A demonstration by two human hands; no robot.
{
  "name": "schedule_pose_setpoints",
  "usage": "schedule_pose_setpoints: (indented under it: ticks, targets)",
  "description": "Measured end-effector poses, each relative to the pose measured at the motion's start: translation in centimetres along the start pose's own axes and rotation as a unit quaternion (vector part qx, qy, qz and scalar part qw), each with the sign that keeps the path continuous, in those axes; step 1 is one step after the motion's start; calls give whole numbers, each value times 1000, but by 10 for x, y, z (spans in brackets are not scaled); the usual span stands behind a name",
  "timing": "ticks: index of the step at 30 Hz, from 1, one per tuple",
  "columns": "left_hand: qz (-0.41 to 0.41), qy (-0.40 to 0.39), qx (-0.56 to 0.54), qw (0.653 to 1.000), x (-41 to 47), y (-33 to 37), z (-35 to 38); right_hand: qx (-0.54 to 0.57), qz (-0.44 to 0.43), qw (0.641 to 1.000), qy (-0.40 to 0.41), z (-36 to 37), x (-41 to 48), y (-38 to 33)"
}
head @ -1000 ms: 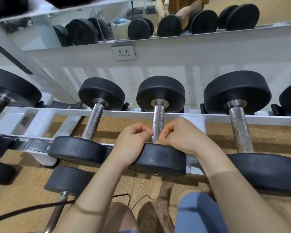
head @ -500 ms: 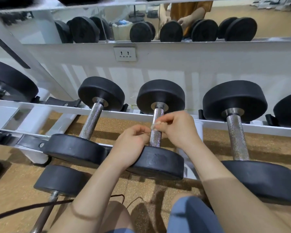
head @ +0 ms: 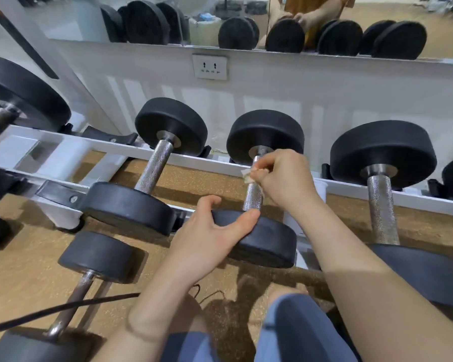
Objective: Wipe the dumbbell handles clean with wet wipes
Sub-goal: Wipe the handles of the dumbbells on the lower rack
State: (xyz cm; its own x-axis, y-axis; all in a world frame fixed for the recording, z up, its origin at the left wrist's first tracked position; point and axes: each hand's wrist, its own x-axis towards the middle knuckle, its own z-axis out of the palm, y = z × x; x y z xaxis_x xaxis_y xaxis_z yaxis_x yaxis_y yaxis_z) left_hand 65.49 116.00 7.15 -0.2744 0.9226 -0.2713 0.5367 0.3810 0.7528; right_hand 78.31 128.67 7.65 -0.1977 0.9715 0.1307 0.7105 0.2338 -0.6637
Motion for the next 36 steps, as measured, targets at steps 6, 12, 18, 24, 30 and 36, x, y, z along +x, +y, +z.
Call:
schedule_pose_setpoints:
  ticks: [6,12,18,24,30,36]
  targets:
    - [-6,-2,37,999,3,2,-5,12,-24,999,-43,-3,-19,7]
    - [2,-10,46,999,3,1,-6,-17,-31,999,-10,-4,5,7]
    - [21,-37,41,998,9,2,-10,22,-9,999,42,6,-12,7]
    - [194,-39,94,976,26,19,-9,-33,-51,993,104,12,11,5]
    - [191,9,127,973,70,48,2,96,69,980,160,22,8,22]
    - [137,17,97,986,75,49,5,170,151,974,-12,15,-15,35]
